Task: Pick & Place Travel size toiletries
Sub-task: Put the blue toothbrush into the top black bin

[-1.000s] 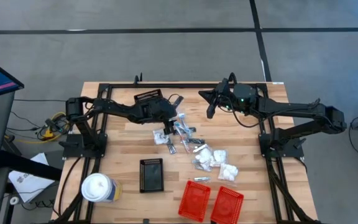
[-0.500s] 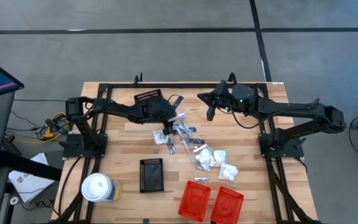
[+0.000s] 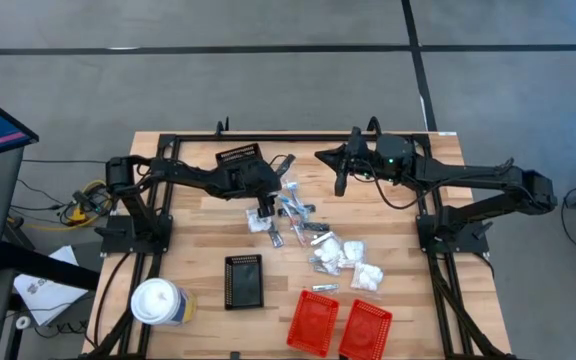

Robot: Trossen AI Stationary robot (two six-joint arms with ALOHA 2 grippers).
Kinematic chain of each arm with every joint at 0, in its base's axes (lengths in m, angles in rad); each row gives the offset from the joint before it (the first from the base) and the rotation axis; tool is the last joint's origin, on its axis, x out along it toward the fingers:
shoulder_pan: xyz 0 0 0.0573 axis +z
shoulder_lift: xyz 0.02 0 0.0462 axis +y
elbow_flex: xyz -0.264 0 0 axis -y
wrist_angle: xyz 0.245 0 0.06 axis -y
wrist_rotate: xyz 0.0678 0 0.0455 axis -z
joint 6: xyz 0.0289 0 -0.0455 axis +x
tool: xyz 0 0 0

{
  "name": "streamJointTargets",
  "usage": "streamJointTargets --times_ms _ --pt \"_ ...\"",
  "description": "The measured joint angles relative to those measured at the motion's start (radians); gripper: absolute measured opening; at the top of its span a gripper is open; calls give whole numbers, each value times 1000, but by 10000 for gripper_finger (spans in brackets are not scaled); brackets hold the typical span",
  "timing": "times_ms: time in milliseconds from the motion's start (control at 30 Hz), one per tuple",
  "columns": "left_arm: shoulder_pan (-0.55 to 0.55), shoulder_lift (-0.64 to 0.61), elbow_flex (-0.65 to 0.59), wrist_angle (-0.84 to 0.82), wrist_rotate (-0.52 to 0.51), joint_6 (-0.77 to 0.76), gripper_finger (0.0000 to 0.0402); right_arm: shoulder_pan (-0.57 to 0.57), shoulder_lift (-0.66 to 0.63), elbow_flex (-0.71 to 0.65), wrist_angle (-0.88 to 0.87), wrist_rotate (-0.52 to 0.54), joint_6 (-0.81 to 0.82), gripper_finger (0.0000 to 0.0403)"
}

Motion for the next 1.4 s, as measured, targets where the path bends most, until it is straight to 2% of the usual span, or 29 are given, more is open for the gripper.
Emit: streamJointTargets --times_ms 233,533,667,867,967,1200,1400 --pt "6 48 1 49 73 0 208 0 0 0 11 0 0 0" --pt "15 106 9 77 32 0 185 24 0 0 32 0 34 0" --pt "14 99 28 80 31 -5 145 32 0 0 31 0 34 0" --pt "14 99 29 79 31 -5 42 31 0 0 30 0 34 0" --pt "13 83 29 75 31 -4 10 31 0 0 30 0 34 0" --pt "-3 -16 28 5 32 -4 13 31 0 0 25 0 34 0" --pt "-47 -163 -2 -1 31 -22 9 31 0 0 22 0 34 0"
